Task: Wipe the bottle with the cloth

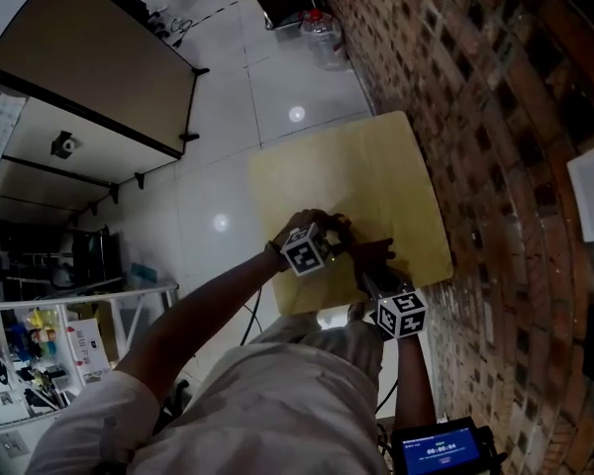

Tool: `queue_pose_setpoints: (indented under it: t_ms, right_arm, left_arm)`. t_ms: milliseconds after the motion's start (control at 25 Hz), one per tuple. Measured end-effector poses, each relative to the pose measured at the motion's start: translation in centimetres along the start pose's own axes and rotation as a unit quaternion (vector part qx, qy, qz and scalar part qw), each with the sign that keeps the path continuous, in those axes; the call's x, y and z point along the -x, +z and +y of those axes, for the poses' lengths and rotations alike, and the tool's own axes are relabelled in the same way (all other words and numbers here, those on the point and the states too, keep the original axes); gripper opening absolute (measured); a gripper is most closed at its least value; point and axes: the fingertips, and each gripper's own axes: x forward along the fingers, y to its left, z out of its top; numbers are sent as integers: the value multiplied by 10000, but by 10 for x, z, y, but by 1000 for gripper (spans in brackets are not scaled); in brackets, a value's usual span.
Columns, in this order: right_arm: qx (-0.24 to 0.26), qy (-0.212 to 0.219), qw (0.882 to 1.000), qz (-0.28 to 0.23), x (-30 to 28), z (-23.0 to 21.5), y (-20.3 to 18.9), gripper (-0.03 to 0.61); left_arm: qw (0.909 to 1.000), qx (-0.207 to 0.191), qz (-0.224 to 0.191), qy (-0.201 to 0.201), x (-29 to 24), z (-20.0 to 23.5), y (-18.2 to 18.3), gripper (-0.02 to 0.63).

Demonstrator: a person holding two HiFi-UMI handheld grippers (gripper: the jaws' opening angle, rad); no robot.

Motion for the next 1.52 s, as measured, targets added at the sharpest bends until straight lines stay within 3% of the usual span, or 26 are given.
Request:
queue_pose_setpoints:
  t_ms: [280, 440, 640, 840, 1040, 1280, 1440, 1520]
  right_arm:
    - [622, 406, 9944, 753, -40, 3, -13, 67]
    - [584, 723, 9942, 532, -50, 5, -4, 67]
    - [604, 611, 9943, 638, -73, -17, -9, 69]
    - [195, 721, 9948, 689, -90, -27, -18, 77]
    - [-562, 711, 9935, 689, -101, -34, -29, 75]
    - [-659, 262, 9867, 1463, -128, -54, -73, 71]
    - [-1005, -129, 9716, 2140, -149, -77, -104, 71]
    - [-1098, -45, 9672, 2291, -150, -79, -106, 72]
  left_arm:
    - [9986, 458, 29, 262, -8, 2, -2, 172]
    - [9964, 787, 59, 295, -15, -1, -4, 166]
    - [9912, 1267, 85, 369, -17, -1, -1, 164]
    - [9874, 1466, -77, 594, -15, -2, -8, 164]
    - [9865, 1495, -107, 661, -11, 7, -12, 164]
    - [9874, 1487, -182, 509, -11, 7, -11, 164]
    - [9875, 1499, -130, 474, -12, 7, -12, 164]
    - [9886, 1435, -100, 447, -12, 9, -13, 164]
